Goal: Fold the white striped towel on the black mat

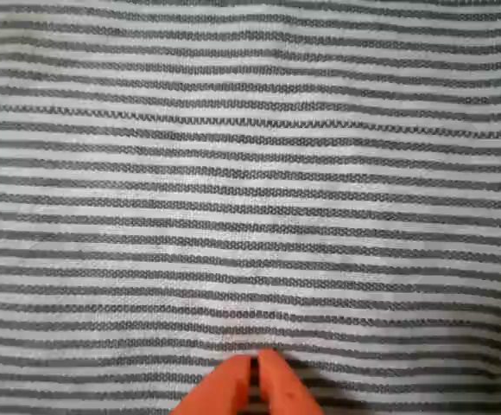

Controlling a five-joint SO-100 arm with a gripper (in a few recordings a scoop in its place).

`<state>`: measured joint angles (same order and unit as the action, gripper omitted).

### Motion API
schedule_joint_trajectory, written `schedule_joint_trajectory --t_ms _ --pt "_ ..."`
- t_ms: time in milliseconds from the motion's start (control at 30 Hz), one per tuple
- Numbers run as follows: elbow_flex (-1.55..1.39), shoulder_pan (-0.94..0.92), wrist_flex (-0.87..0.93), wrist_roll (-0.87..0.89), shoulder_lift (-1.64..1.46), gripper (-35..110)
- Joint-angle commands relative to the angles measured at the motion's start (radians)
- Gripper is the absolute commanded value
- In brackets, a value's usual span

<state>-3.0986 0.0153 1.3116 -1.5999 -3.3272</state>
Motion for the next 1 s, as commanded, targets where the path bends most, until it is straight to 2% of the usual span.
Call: schedule_joint_trajectory --t_ms 0,967 --pt "-0.017 -0.003 0.002 0.023 -0.006 0" --pt "-0.015 -0.008 0.002 -0.002 -0.006 0"
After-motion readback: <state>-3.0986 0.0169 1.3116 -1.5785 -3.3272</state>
